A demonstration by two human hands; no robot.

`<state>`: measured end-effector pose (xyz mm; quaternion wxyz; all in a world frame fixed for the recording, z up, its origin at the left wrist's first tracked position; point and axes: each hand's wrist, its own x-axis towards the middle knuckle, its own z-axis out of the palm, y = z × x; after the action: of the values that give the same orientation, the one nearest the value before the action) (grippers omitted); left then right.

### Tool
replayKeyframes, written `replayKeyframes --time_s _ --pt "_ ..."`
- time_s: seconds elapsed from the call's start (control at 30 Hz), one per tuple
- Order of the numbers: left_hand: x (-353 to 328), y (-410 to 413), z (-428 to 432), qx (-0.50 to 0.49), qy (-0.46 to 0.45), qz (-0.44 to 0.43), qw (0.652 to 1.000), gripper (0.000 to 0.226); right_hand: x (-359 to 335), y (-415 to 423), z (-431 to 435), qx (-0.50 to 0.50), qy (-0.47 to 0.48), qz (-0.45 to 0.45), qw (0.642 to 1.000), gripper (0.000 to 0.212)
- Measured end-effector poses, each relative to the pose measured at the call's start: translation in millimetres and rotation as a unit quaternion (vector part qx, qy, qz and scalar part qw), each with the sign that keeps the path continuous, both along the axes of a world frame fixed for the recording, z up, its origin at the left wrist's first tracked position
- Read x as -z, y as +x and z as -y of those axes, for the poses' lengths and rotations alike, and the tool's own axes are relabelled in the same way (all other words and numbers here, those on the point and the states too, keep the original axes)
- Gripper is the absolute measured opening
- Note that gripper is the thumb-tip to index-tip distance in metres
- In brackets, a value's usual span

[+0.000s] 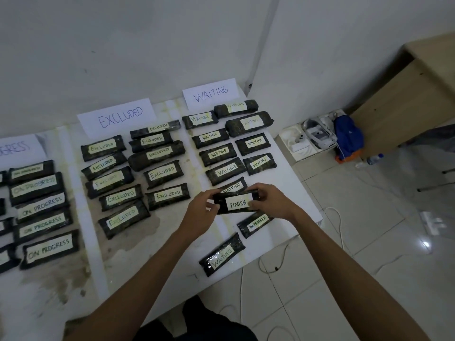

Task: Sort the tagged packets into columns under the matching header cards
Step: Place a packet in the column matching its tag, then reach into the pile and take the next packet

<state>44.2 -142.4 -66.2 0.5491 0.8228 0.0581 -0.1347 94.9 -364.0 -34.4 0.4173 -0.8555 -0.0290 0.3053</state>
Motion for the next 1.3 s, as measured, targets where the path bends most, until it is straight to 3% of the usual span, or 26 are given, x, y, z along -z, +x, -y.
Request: replayKeyframes --time_s 0.13,0.2,0.3,0.43,0.5,0.6,0.7,0.83,1.0,1.3 --pt "-6 -6 -6 -0.013 -0.007 -0.007 1.0 0.035 -3 -10 -10 0.051 0.058 -0.049 0.996 0.032" --pt "-8 -9 -8 -0.024 -0.02 -0.029 0.999 0.031 -4 -17 -16 0.046 0.036 -0.007 0.998 0.04" --pt "-8 -14 -9 -0.033 -0.034 -0.058 0.997 0.029 -2 -27 -25 -0.045 -0.042 0.106 0.992 0.062" --pt "-12 -22 -13 -0.045 -0.048 -0.073 0.995 0.029 4 -36 -37 -0.195 -0.159 0.262 0.932 0.068" --pt "-14 -28 -21 -0.049 -0.044 -0.081 0.995 0.029 4 -38 -47 -0.232 -0.206 0.326 0.893 0.067" --pt "-19 -39 -39 -0.054 -0.013 -0.074 0.996 0.028 0 -43 -66 -0.262 -0.217 0.369 0.865 0.063" --pt "-26 -61 -67 -0.003 0.126 -0.004 0.992 0.036 -2 -50 -90 -0.279 -0.192 0.374 0.863 0.06" --pt "-26 -103 -118 0.012 0.301 0.085 0.95 0.061 -5 -63 -135 -0.303 -0.166 0.366 0.864 0.062" --pt "-34 -155 -176 -0.049 0.364 0.089 0.926 0.058 -10 -88 -201 -0.344 -0.144 0.359 0.856 0.062" --pt "-45 -259 -288 -0.161 0.389 0.039 0.906 0.052 -12 -150 -342 -0.419 -0.138 0.351 0.826 0.064"
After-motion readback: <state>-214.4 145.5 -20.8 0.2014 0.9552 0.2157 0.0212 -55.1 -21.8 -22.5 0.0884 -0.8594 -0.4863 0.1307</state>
